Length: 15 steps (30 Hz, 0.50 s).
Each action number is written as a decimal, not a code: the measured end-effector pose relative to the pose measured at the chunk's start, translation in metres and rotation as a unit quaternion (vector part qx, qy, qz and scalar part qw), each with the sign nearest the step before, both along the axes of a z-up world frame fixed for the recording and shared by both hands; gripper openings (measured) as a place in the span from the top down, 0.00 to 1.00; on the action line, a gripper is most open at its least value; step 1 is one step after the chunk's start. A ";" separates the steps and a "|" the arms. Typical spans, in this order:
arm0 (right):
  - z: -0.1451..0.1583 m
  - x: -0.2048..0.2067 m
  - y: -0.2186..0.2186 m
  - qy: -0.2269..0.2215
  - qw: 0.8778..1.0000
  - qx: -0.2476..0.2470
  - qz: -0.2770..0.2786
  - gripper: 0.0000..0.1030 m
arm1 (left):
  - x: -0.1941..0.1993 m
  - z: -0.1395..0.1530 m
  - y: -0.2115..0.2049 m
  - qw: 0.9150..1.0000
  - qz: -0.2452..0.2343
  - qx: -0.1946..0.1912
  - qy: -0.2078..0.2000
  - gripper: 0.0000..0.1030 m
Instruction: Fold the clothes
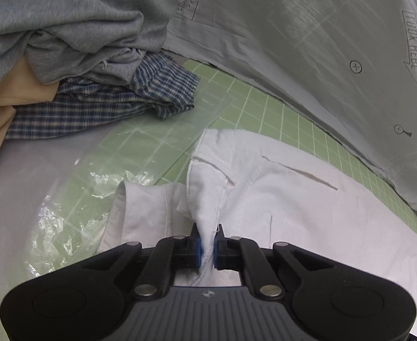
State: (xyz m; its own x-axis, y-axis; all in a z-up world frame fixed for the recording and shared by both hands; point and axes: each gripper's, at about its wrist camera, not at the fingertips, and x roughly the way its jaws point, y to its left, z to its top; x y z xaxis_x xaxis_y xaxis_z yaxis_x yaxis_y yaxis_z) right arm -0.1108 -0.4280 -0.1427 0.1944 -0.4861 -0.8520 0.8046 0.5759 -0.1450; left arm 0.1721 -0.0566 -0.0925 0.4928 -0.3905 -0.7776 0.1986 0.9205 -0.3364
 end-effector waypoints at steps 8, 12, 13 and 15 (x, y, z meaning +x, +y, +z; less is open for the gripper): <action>0.004 -0.025 0.001 -0.020 0.999 0.004 -0.027 0.16 | -0.048 0.043 0.045 0.999 0.024 -0.012 -0.036 0.91; 0.002 -0.037 0.001 -0.027 0.999 0.014 -0.040 0.16 | -0.053 -0.001 0.068 0.996 0.079 0.007 0.036 0.75; 0.002 -0.039 0.001 -0.029 0.999 0.017 -0.041 0.16 | -0.056 -0.005 0.071 0.995 0.085 0.012 0.041 0.72; 0.002 -0.039 0.002 -0.030 0.999 0.016 -0.040 0.16 | -0.062 -0.005 0.076 0.995 0.091 0.009 0.036 0.47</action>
State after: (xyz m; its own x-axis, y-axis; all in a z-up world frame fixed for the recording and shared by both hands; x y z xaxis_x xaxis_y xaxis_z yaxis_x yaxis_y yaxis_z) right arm -0.1499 -0.4257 -0.1405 0.2067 -0.4744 -0.8557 0.8548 0.5131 -0.0780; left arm 0.1106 0.0196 -0.0974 0.4962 -0.2860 -0.8197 0.0036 0.9448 -0.3275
